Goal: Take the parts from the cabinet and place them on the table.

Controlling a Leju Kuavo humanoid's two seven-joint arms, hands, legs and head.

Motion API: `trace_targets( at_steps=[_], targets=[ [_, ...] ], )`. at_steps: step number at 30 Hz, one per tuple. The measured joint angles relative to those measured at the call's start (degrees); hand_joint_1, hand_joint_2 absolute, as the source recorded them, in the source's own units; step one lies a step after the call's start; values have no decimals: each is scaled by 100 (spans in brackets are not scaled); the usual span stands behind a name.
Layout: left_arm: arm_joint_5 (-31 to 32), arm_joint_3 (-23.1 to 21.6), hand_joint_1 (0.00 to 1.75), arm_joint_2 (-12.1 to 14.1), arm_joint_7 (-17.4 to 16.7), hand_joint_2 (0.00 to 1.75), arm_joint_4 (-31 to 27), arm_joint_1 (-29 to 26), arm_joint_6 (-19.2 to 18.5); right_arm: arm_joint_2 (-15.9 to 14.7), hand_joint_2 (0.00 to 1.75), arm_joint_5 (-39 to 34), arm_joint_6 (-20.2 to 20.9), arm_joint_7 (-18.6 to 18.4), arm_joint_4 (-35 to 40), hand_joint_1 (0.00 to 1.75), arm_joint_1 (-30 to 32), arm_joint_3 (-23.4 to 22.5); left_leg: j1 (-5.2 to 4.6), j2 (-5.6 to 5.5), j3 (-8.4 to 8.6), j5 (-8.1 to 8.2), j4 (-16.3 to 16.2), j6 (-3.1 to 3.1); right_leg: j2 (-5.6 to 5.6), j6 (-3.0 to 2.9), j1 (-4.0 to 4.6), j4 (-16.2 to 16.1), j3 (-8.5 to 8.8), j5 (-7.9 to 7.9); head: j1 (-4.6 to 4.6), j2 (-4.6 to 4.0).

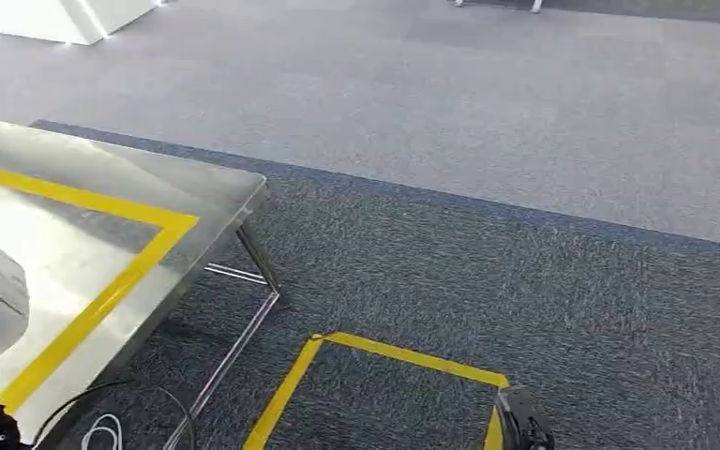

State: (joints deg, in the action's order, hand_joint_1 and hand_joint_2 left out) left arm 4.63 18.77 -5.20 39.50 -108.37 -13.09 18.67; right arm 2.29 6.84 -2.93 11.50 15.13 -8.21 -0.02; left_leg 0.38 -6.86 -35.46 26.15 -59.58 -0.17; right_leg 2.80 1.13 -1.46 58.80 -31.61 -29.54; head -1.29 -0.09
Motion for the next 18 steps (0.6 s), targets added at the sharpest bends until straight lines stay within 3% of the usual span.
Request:
trace_targets(
  at_steps=[1,2,3,5,6,7,8,9,10,11,13,15,17,18],
  targets=[
    [2,0,175,0,0,175,-4,10,7,-11,0,2,-8,4,0,0,-8,-2,-37,321,-61,104,-151,-27,-60,-39,13,-8,15,-6,-32,0],
    [4,-2,175,4,0,175,-4,29,7,-11,0,7,-11,7,0,0,-8,-2,-32,467,-184,256,-416,-45,-127,-59,27,-9,22,-13,-48,0],
    [4,-24,175,-2,0,175,-4,39,20,-13,0,9,-9,7,-2,0,7,-2,-26,572,-430,504,-940,-61,-227,-82,48,-8,27,-28,-39,0],
    [13,-39,175,-4,0,175,-4,24,22,-13,0,15,-9,7,-2,0,35,-2,-18,619,-791,743,-1692,-71,-405,-108,72,-8,30,-47,-42,0],
    [13,-39,175,-4,0,175,-4,18,28,-15,0,17,-7,7,-2,0,35,-2,-18,620,-807,675,-1718,-65,-488,-114,80,-8,38,-58,-44,0],
    [17,-39,175,-4,0,175,-4,15,37,-13,0,20,-9,5,-2,0,28,-2,-19,627,-687,486,-1493,-47,-564,-114,89,-8,53,-70,-44,0],
    [20,-42,175,-4,0,175,-4,15,42,-13,0,26,-9,4,-2,0,21,-2,-28,660,-452,228,-1041,-14,-640,-113,98,-8,80,-87,-44,0],
    [28,-41,175,-2,0,175,-7,14,48,-13,0,33,-9,2,0,0,14,-2,-53,766,-177,-11,-521,34,-706,-107,105,-9,116,-109,-44,0],
    [31,-44,175,-2,0,175,-18,19,52,-13,0,35,-9,-2,0,0,11,-2,-110,1047,35,-33,-119,96,-770,-98,111,-17,143,-130,-42,0],
    [39,-52,175,-2,0,175,-22,28,55,-13,0,37,-9,0,0,0,5,-2,-179,1160,79,37,-25,124,-831,-59,151,-11,139,-153,-46,0],
    [55,-68,175,-2,2,175,-44,8,61,-13,0,44,-13,-11,0,0,4,-2,-185,1037,40,40,-5,141,-974,-16,154,-25,146,-166,-28,0],
    [63,-68,175,-4,2,175,-57,-21,79,-13,0,57,-7,-13,17,0,-18,-2,-155,890,103,-2,94,205,-1094,64,169,-64,216,-201,-37,0],
    [72,-79,175,-7,4,175,-76,-11,98,-13,0,68,-7,-11,22,0,-65,-2,-95,787,144,-39,156,247,-502,100,130,344,17,-454,22,0],
    [74,-87,175,-9,4,175,-79,1,98,-13,0,68,-7,-18,22,0,-62,-2,-80,716,138,-38,156,257,-365,116,122,804,-218,-655,29,0]
  ],
)
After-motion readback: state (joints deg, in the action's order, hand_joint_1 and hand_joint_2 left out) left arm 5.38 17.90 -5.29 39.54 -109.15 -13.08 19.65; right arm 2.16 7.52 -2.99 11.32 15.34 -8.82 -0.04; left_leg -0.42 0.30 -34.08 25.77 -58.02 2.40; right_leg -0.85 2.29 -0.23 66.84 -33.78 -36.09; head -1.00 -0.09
